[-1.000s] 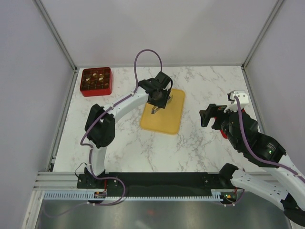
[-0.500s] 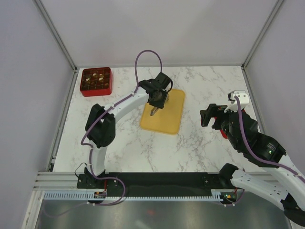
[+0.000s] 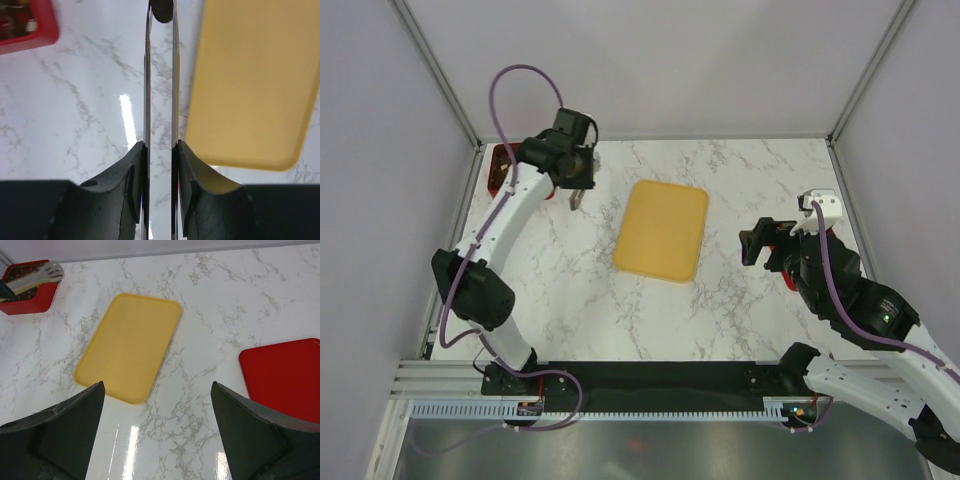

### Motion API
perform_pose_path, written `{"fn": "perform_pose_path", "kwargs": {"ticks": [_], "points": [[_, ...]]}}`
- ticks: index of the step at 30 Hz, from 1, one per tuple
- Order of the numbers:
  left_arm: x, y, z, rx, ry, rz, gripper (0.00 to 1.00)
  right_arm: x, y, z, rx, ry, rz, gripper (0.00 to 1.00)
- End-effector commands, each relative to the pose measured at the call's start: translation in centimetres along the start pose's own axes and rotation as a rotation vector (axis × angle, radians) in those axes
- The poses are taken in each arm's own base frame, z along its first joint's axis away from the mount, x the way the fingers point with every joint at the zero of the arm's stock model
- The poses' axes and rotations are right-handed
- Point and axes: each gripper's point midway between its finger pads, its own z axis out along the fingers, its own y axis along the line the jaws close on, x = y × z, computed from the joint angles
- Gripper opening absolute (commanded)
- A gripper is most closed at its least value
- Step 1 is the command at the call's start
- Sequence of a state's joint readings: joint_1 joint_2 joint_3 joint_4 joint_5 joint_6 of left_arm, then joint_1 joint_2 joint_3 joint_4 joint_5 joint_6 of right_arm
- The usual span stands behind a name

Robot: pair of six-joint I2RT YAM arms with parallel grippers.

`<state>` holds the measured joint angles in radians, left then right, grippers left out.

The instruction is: Pack the chocolate

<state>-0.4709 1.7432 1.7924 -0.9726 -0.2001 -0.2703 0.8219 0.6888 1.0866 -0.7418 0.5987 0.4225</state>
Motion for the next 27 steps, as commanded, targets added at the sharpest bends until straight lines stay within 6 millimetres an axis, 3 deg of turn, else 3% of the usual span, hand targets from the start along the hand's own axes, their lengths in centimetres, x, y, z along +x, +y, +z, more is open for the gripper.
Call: {"fn": "perform_pose_path", "kwargs": {"ticks": [1,5,11,20,27], "points": [[-1.4,6.0,-2.3,-0.079,-0.035,-0.110,0.28,0.2,0.4,0.2,-0.011,0.004,0.004,0.95],[-1.4,10.7,-2.6,-0.139,-0.037,-0.205,0.28,0.3,0.7,0.4,-0.019,0.011,0.004,0.95],[-0.4,14.8,-1.1,-0.199,0.006,-0.293,0.28,0.1,0.9,0.6,-0.022,0.009,-0.002,0.95],[0.3,18.1,0.6,-0.278,0.024,-0.335,0.28,0.0,1.0,0.7,-0.020,0.013,-0.008,0.95],[0.4,19.1,1.9,-0.304,0.035,-0.350,0.29,-0.1,1.1,0.7,-0.022,0.009,-0.010,0.95]]}}
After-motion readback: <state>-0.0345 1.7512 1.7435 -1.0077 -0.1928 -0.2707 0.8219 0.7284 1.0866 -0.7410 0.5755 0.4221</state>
